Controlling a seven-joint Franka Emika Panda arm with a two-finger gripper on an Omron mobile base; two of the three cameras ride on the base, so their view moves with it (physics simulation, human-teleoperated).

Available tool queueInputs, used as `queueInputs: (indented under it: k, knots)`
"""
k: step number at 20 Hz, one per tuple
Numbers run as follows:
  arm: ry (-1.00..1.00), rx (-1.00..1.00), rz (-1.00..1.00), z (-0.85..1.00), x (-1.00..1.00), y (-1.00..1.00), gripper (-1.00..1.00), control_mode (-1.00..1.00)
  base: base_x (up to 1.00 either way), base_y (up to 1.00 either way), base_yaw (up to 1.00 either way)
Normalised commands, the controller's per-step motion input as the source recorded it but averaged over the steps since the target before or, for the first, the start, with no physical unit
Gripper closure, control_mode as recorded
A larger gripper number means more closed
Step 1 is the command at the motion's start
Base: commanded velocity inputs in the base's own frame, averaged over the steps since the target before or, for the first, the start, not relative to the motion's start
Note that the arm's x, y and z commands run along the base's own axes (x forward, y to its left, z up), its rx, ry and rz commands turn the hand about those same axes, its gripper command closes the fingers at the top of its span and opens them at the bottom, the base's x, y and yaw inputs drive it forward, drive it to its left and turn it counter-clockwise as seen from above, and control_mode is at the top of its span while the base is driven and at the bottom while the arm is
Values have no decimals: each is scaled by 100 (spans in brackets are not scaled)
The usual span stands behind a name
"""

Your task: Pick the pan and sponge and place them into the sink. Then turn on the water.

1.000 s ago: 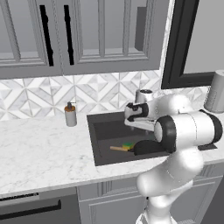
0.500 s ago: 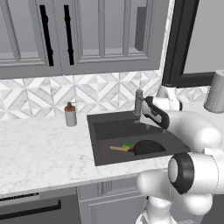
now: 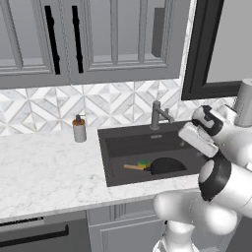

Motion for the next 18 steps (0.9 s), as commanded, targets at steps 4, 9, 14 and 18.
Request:
queueInputs:
  k: [4,9,14,18]
  knots:
    - [0,12,5,0,7,-16,-100,-100,0,0,0]
    - [0,0,0,0,0,0,-100,-100,0,0,0]
    - [0,0,0,0,0,0,-100,-100,0,0,0]
    - [-6,4,3,0,9,0,-100,-100,0,0,0]
